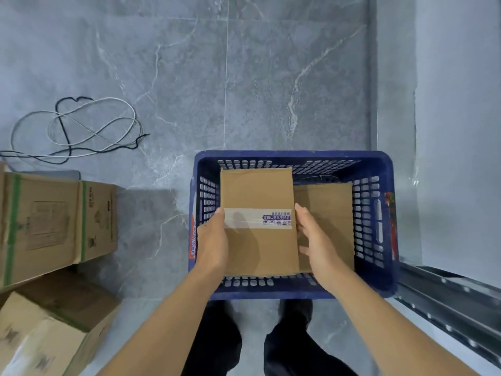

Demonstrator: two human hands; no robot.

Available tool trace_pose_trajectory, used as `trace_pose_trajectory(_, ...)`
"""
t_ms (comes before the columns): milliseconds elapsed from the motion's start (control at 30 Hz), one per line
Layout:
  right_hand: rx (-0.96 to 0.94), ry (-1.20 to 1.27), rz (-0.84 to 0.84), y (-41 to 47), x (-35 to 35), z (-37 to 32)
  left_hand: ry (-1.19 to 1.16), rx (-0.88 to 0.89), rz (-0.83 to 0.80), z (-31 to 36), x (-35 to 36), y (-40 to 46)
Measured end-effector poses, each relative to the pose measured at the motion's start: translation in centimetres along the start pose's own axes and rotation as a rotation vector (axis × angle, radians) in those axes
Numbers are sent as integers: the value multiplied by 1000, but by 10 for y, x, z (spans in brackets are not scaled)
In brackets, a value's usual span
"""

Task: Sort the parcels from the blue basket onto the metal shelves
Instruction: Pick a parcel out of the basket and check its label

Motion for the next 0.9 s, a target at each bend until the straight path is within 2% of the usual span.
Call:
trace_pose_trajectory(100, -65, 58, 15, -45, -11, -14, 2, 27, -62, 26, -13, -39)
trace_pose_trajectory(300, -221, 1, -33, -133, -18, -52, -72, 71, -170, 84, -38, -121)
trace_pose_trajectory(400, -325, -69, -27, -162, -21, -70, -113, 125, -156, 98, -47, -135)
trace_pose_trajectory(533, -423, -168, -30, -175, -26, -79, -103, 206, -123, 100, -55, -151)
trace_pose_trajectory(733, -460, -97, -66, -188, -31, -87, -119, 322, -84, 99, -59, -169)
trace_pose_trajectory(900, -468, -27, -65, -194, -37, -79, -49, 419, -134, 100, -62, -168)
Point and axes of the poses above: each hand's wrist, its own y-axis towards the middle knuckle, its own x-axis out of the palm, z = x × y, the point moved 1 cm from there along y, towards the middle knuckle, and after that the axes turned 8 degrees about x, right-handed, at the moved point
